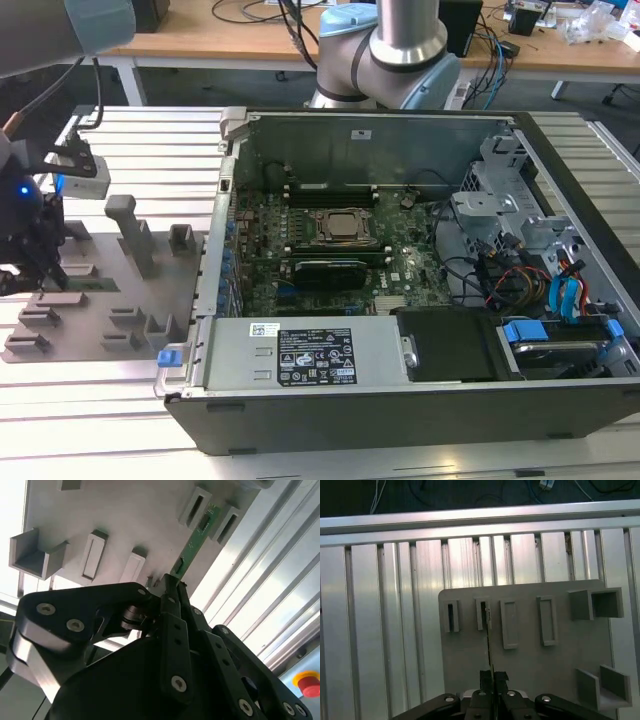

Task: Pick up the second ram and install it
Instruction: 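Pick up the second ram and move it above second insertion slot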

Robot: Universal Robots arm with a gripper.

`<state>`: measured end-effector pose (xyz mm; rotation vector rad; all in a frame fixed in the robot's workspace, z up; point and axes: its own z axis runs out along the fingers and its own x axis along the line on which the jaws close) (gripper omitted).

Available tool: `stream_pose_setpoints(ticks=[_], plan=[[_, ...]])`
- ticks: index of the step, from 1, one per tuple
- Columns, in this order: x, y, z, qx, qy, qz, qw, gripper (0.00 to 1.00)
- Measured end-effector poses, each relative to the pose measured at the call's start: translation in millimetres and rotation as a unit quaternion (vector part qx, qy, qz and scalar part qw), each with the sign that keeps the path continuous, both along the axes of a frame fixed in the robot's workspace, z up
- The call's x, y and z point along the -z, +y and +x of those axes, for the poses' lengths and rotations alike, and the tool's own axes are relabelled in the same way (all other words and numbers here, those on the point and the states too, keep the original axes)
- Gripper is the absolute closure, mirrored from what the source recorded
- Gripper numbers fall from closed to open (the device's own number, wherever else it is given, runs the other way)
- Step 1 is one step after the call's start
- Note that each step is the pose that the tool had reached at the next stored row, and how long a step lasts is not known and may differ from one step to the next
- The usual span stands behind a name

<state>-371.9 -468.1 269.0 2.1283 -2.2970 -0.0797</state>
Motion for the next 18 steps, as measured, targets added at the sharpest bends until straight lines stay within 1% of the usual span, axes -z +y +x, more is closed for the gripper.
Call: stream_pose_setpoints(ticks=[5,6,8,11,17,18], plan=[[-12.4,0.0,0.0,0.0,0.0001,0.0,1.0,0.87],[-14.9,0.0,0.0,0.0,0.0,0.0006,1.0,0.87],[-17.0,0.0,0.0,0.0,0.0,0.0013,1.0,0.87],[-23.1,0.0,0.0,0.0,0.0,0.0041,1.0,0.87],[-34.1,0.0,0.0,0.0,0.0,0.0063,1.0,0.87],[-37.1,0.0,0.0,0.0,0.0,0.0065,1.0,0.87]])
